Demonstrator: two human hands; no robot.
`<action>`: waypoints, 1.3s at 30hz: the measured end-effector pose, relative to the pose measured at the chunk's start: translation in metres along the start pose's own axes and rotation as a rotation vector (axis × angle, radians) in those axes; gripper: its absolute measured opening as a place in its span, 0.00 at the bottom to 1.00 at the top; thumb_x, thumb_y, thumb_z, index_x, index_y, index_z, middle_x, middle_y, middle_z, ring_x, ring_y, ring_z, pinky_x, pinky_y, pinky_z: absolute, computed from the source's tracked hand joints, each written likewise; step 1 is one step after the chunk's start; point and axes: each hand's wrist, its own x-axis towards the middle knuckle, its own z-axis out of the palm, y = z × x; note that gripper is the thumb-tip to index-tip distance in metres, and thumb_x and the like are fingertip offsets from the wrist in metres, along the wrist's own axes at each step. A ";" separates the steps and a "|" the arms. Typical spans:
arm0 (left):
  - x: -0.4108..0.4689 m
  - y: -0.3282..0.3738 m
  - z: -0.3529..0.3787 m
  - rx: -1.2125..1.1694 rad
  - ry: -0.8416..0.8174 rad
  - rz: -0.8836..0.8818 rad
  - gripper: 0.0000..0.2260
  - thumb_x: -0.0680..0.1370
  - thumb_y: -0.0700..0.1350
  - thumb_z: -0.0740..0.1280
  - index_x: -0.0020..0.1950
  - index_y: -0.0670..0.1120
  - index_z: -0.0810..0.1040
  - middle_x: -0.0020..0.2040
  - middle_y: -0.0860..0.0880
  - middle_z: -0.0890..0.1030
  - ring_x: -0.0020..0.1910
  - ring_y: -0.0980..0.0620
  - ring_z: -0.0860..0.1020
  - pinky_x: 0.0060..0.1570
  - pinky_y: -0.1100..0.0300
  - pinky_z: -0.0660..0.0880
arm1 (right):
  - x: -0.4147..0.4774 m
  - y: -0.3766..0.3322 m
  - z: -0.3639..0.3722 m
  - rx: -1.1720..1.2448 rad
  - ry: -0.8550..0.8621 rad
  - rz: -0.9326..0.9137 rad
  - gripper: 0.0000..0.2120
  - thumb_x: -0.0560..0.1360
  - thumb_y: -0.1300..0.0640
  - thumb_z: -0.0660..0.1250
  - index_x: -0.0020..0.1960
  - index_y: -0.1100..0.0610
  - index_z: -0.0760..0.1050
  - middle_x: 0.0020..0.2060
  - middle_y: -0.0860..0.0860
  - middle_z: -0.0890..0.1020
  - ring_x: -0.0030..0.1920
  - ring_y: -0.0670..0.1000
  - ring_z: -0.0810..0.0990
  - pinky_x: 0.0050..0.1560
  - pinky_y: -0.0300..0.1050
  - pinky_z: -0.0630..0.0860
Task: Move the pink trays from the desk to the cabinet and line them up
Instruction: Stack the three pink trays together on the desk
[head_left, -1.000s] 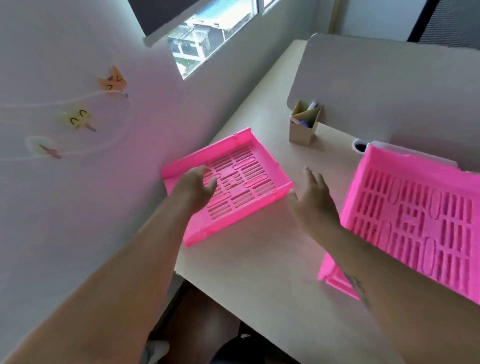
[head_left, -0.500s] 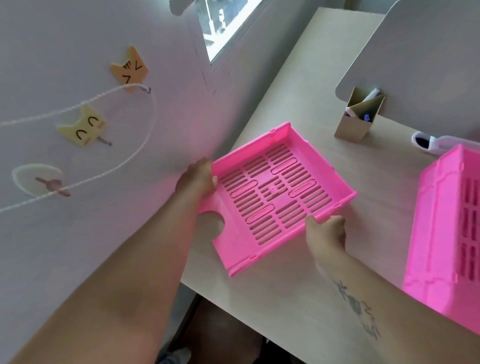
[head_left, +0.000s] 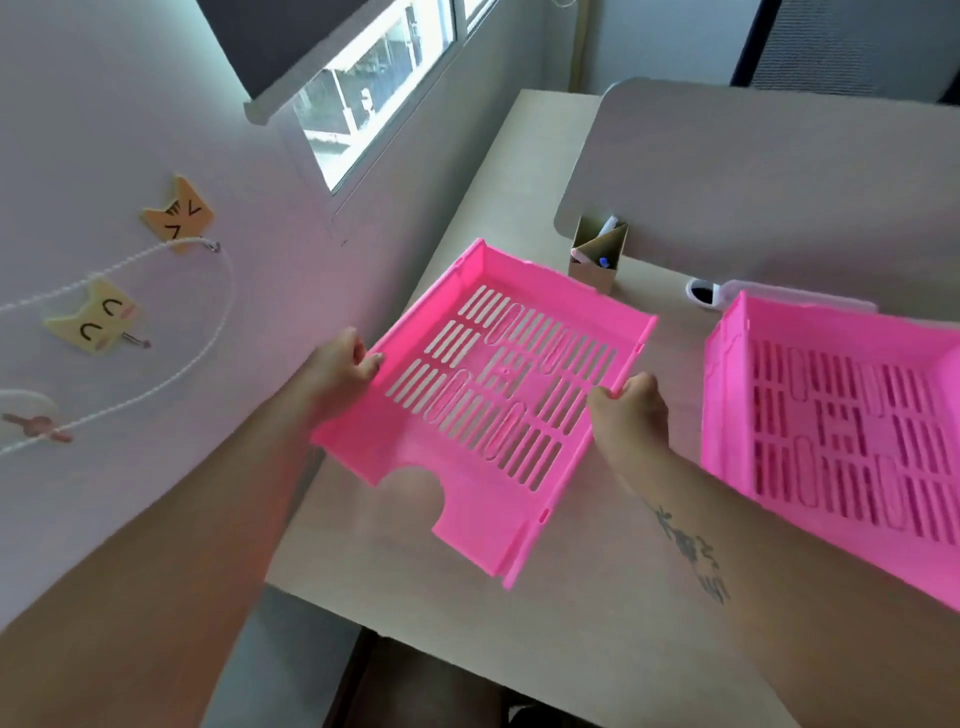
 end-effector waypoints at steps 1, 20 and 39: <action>-0.006 0.013 -0.005 -0.003 0.003 0.012 0.11 0.81 0.48 0.62 0.42 0.45 0.67 0.35 0.48 0.71 0.35 0.47 0.69 0.29 0.55 0.60 | 0.002 -0.003 -0.014 0.007 0.008 -0.034 0.14 0.76 0.59 0.61 0.58 0.66 0.69 0.55 0.62 0.79 0.48 0.61 0.79 0.41 0.48 0.69; -0.180 0.290 0.128 -0.266 0.046 0.094 0.14 0.82 0.50 0.56 0.50 0.40 0.72 0.45 0.43 0.77 0.36 0.49 0.73 0.32 0.56 0.66 | 0.017 0.151 -0.303 0.053 0.027 -0.157 0.34 0.75 0.66 0.55 0.79 0.51 0.53 0.69 0.57 0.74 0.45 0.56 0.83 0.46 0.56 0.83; -0.182 0.325 0.186 -0.274 -0.053 0.079 0.12 0.83 0.49 0.55 0.51 0.40 0.69 0.41 0.47 0.73 0.35 0.51 0.72 0.30 0.55 0.68 | 0.050 0.209 -0.312 -0.005 0.012 -0.126 0.32 0.81 0.66 0.52 0.80 0.49 0.48 0.63 0.59 0.77 0.40 0.56 0.82 0.38 0.55 0.83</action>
